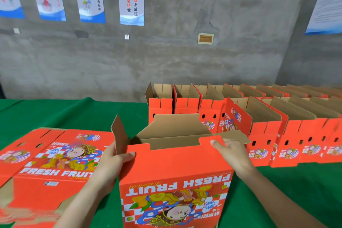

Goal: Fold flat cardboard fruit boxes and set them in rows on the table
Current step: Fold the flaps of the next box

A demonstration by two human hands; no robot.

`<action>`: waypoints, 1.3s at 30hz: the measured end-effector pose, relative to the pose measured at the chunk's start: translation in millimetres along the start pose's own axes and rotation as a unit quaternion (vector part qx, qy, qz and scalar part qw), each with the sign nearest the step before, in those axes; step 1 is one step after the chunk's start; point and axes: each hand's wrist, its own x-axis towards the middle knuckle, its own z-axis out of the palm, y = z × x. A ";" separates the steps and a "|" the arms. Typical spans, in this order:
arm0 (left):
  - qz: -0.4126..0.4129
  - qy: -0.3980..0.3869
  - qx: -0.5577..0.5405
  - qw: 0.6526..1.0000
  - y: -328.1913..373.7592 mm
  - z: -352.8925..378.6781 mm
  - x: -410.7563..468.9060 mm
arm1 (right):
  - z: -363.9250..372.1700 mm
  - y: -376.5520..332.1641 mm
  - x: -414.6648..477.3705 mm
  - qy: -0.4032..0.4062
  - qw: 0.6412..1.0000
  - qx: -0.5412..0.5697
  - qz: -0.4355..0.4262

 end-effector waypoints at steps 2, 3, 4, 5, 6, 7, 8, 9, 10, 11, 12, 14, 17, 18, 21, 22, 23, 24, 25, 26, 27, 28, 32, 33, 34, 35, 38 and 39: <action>0.048 0.025 0.077 0.996 4.8 -0.8 2.1 | -1.6 -6.0 -1.8 -0.008 1.000 0.017 0.023; 0.076 0.035 0.115 0.990 6.5 -1.0 6.2 | -3.5 -9.5 -4.1 -0.005 1.000 0.003 0.021; 0.098 0.040 0.152 0.983 7.7 -1.5 10.6 | -5.6 -10.0 -7.6 0.002 1.000 -0.029 0.012; 0.118 0.037 0.183 0.975 8.0 -2.0 14.3 | -6.9 -9.2 -12.2 0.006 0.997 -0.083 -0.004; 0.134 0.032 0.210 0.968 8.1 -2.3 16.4 | -7.0 -10.1 -17.3 0.003 0.989 -0.146 -0.021; 0.144 0.024 0.226 0.963 6.0 -3.2 18.6 | -7.4 -8.4 -22.5 0.007 0.977 -0.212 -0.029; 0.152 0.022 0.237 0.959 3.4 -4.0 19.6 | -9.2 -6.4 -26.6 0.007 0.959 -0.284 -0.023; 0.162 0.026 0.249 0.955 0.3 -4.5 20.4 | -13.3 -5.7 -28.7 0.002 0.941 -0.338 -0.016; 0.175 0.034 0.266 0.947 -1.8 -4.6 20.6 | -16.5 -4.9 -28.9 0.004 0.922 -0.387 -0.025; 0.190 0.038 0.287 0.938 -3.6 -4.0 20.5 | -18.8 -6.1 -28.4 0.013 0.905 -0.422 -0.051; 0.202 0.038 0.302 0.931 -4.9 -2.9 20.4 | -19.7 -10.1 -27.5 0.023 0.886 -0.452 -0.105; 0.214 0.033 0.313 0.925 -5.6 -1.1 20.5 | -16.9 -26.9 -25.0 -0.007 0.845 -0.491 -0.209; 0.214 0.028 0.313 0.925 -3.5 -0.3 21.0 | -0.2 -48.0 -13.3 -0.138 0.875 -0.365 -0.286; 0.217 0.027 0.322 0.921 -2.3 -0.3 20.1 | 7.3 -51.7 -9.5 -0.175 0.888 -0.319 -0.281; 0.235 0.009 0.362 0.902 1.3 0.6 16.5 | 22.1 -43.8 0.2 -0.232 0.890 -0.341 -0.194; 0.246 0.001 0.368 0.896 2.5 1.2 15.9 | 23.5 -37.3 3.1 -0.246 0.891 -0.348 -0.156; 0.257 -0.013 0.375 0.890 2.6 1.3 16.0 | 24.3 -30.6 5.4 -0.253 0.895 -0.343 -0.131; 0.265 -0.034 0.386 0.883 1.3 1.2 16.9 | 24.5 -25.2 7.0 -0.256 0.898 -0.338 -0.121; 0.261 -0.058 0.404 0.875 0.0 1.0 18.0 | 24.8 -21.4 7.8 -0.254 0.899 -0.335 -0.124; 0.236 -0.085 0.430 0.867 -1.6 0.6 19.3 | 24.8 -19.6 7.7 -0.253 0.898 -0.335 -0.129; 0.204 -0.110 0.461 0.857 -3.0 0.6 20.9 | 24.7 -18.9 7.4 -0.253 0.898 -0.336 -0.132; 0.172 -0.129 0.494 0.843 -3.7 1.2 23.4 | 25.2 -17.8 8.1 -0.249 0.898 -0.338 -0.135; 0.116 -0.142 0.626 0.758 13.2 13.6 35.5 | 24.7 -18.2 6.2 -0.203 0.900 -0.352 -0.156; 0.105 -0.160 0.633 0.750 20.5 16.2 38.4 | 25.0 -19.0 4.9 -0.183 0.900 -0.359 -0.169; 0.093 -0.186 0.627 0.750 26.8 18.4 42.2 | 25.2 -20.0 2.8 -0.160 0.897 -0.368 -0.185; 0.093 -0.210 0.618 0.752 32.1 20.6 45.5 | 24.8 -21.5 0.7 -0.132 0.892 -0.380 -0.206; 0.148 -0.159 0.584 0.782 32.2 22.9 51.7 | 16.0 -27.4 -2.7 -0.025 0.870 -0.415 -0.265; 0.172 -0.122 0.567 0.797 26.9 21.8 54.1 | 10.1 -28.0 -1.7 0.007 0.868 -0.418 -0.268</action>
